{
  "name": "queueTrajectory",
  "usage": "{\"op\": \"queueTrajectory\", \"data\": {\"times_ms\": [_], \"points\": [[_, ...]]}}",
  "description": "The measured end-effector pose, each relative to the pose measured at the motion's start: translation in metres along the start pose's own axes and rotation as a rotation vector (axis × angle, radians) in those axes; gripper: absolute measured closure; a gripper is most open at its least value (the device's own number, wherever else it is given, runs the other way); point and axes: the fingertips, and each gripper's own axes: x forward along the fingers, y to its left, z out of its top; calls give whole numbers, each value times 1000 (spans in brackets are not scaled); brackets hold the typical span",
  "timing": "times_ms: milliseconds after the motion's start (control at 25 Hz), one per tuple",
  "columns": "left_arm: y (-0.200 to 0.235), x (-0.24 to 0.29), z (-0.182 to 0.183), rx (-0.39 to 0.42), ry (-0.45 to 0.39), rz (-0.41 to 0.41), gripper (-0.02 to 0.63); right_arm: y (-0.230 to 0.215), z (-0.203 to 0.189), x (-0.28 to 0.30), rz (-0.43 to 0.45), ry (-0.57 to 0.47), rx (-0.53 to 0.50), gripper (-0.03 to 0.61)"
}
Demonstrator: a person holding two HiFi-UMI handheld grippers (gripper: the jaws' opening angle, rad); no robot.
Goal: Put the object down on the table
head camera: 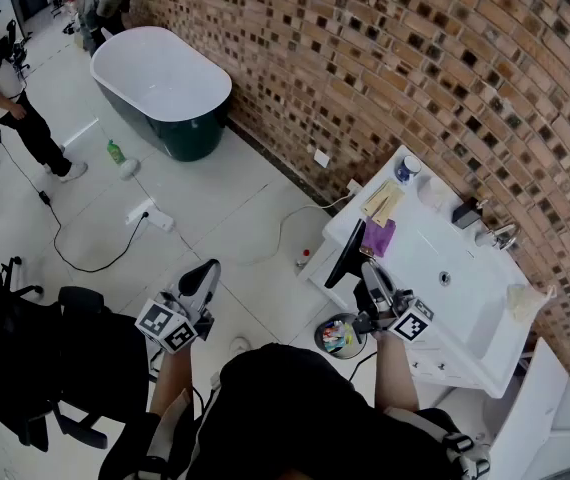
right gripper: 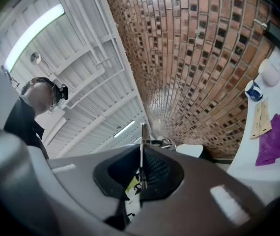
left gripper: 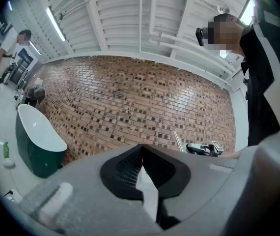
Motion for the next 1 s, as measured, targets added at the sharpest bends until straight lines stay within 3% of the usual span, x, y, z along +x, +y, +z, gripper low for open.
{"op": "queueTrajectory", "data": {"times_ms": [360,680,1000], "points": [[17,-13,29,-17,21,-38,614,29,-27,26,-26,-10,-22,571],[31,-12,14,-16,73,-163,614,55,-36,17,-102,-84,-50,571],[-18,26,7,17,107,-291,614,69,-13,-45,-189,-167,-121,571]]}}
